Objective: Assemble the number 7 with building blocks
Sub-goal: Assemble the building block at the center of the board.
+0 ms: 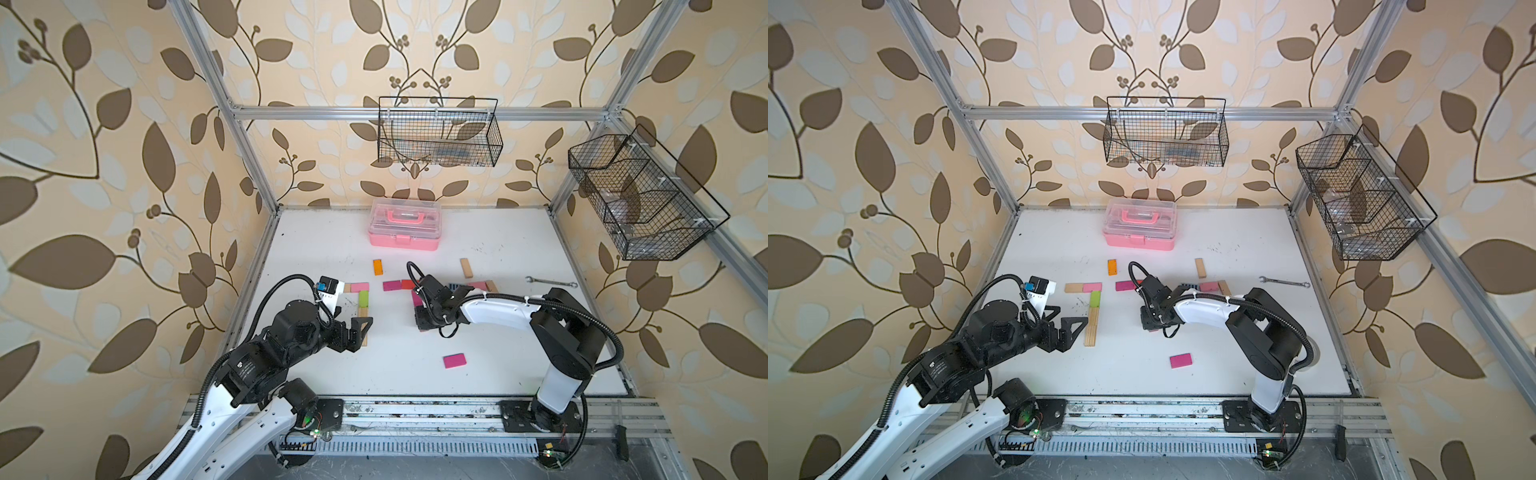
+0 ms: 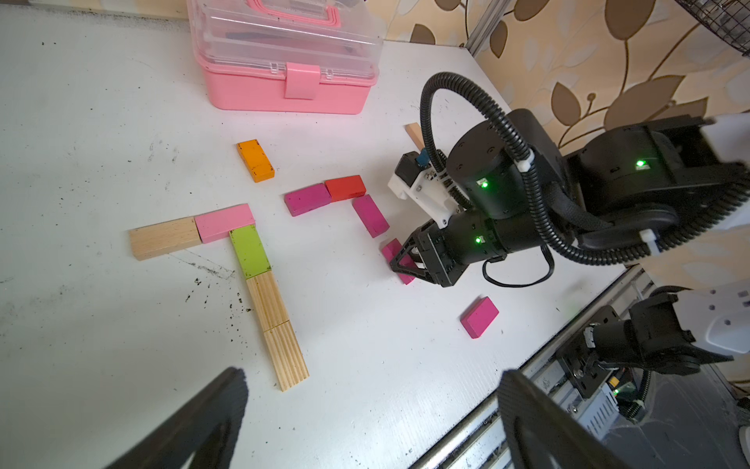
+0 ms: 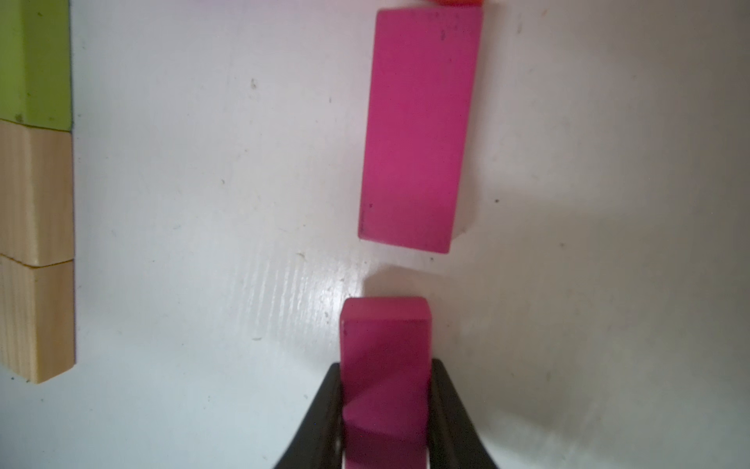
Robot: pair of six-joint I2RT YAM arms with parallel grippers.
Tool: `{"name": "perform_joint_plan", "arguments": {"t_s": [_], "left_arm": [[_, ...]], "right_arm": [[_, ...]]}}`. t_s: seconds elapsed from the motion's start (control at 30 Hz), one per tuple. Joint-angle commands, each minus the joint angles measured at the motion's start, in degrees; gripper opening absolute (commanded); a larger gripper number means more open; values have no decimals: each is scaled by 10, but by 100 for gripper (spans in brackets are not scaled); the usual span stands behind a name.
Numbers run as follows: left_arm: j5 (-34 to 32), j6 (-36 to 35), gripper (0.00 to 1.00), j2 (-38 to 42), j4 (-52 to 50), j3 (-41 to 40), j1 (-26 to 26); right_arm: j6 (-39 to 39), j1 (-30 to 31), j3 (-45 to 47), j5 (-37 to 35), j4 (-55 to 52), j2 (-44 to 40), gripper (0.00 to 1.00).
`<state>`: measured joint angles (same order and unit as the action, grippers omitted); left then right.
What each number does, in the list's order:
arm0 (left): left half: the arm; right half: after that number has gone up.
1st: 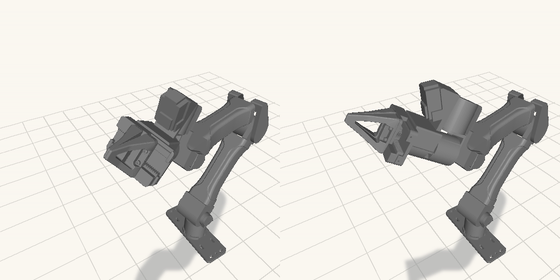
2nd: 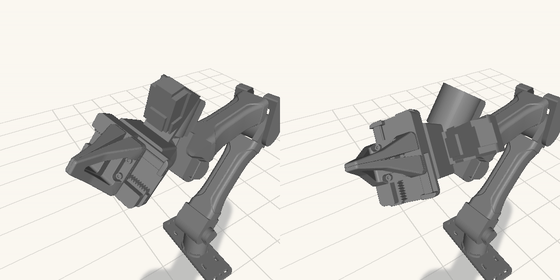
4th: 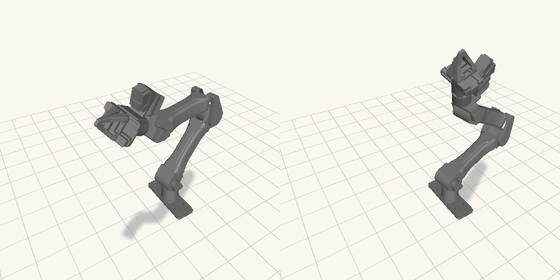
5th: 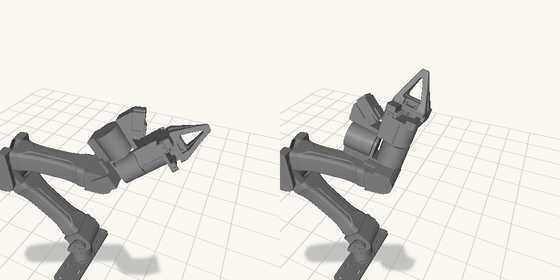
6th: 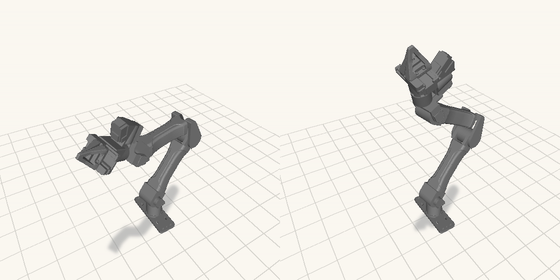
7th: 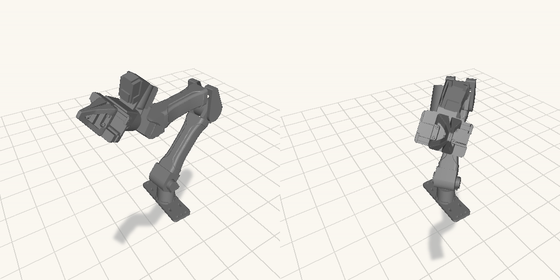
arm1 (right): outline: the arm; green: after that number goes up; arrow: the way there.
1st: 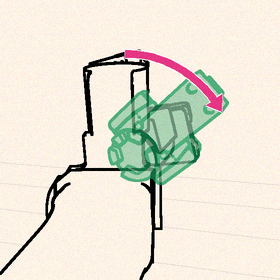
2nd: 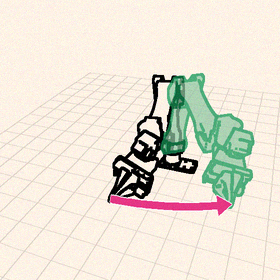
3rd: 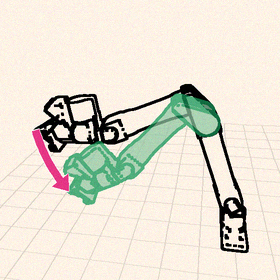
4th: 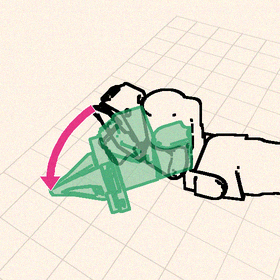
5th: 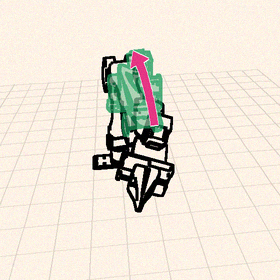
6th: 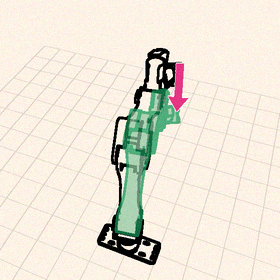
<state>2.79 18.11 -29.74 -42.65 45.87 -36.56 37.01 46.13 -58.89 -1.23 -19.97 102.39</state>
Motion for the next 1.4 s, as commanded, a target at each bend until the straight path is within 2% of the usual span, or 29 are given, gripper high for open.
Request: {"name": "perform_joint_plan", "arguments": {"t_s": [0.0, 0.8, 1.07, 1.37], "left_arm": [[-5, -2, 99, -1, 18, 1, 0], [-5, -1, 99, 0, 18, 1, 0], [-7, -2, 99, -2, 18, 1, -1], [-4, -4, 99, -6, 18, 2, 0]], "right_arm": [[3, -6, -4, 1, -4, 27, 25], [-2, -18, -29, -4, 3, 49, 28], [-12, -13, -20, 0, 2, 28, 43], [7, 8, 71, -22, -28, -81, 49]]}}
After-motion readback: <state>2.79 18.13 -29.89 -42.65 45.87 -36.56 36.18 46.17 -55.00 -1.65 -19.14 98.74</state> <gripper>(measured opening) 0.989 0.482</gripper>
